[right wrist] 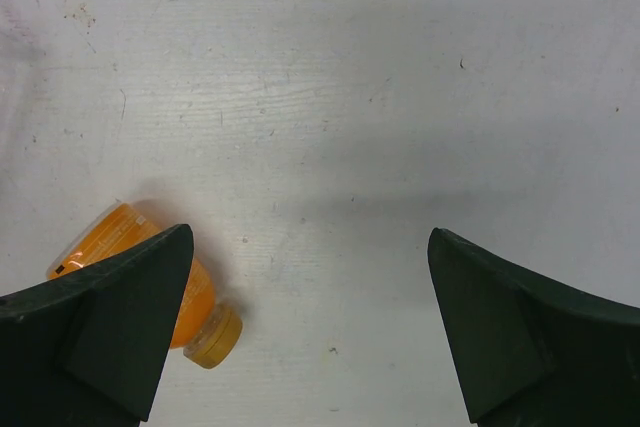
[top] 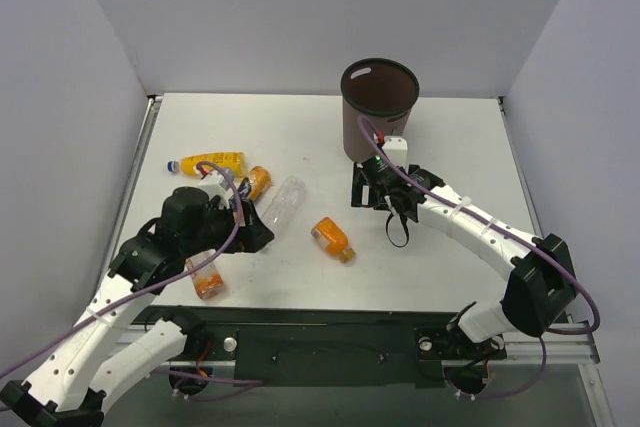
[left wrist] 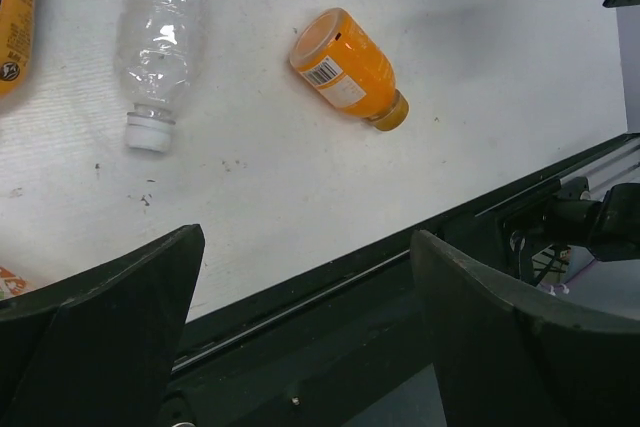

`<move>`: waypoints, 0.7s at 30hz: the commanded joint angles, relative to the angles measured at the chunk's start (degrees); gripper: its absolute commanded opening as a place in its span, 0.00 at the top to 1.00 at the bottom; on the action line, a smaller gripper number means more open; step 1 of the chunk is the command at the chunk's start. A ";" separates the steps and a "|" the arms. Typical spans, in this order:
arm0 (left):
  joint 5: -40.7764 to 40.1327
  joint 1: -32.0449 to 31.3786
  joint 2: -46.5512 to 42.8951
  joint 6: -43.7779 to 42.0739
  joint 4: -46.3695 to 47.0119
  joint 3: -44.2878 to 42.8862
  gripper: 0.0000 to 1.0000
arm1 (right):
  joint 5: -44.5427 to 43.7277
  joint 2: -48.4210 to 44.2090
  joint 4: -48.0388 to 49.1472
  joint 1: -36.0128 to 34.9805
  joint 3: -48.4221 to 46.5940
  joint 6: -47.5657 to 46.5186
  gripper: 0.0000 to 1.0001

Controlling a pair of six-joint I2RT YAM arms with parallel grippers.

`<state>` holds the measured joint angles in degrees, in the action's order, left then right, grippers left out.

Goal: Put the plastic bottles in the bin

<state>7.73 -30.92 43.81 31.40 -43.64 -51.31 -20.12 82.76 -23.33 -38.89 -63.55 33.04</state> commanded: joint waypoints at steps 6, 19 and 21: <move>-10.18 -0.46 -2.24 2.87 -5.49 -4.76 0.04 | 2.18 -0.94 2.32 -1.44 0.44 -0.86 0.04; -11.77 -0.37 0.65 2.18 -5.49 -8.99 0.04 | 17.39 6.97 5.24 -17.88 -4.56 -15.19 0.04; -11.33 -0.37 1.27 2.18 -5.49 -8.81 0.04 | 17.66 8.55 3.57 -18.76 -5.36 -16.95 0.04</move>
<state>-3.11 -31.09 43.46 33.67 -49.12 -58.65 -6.31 89.08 -16.19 -55.79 -65.91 21.80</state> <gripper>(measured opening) 0.966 0.961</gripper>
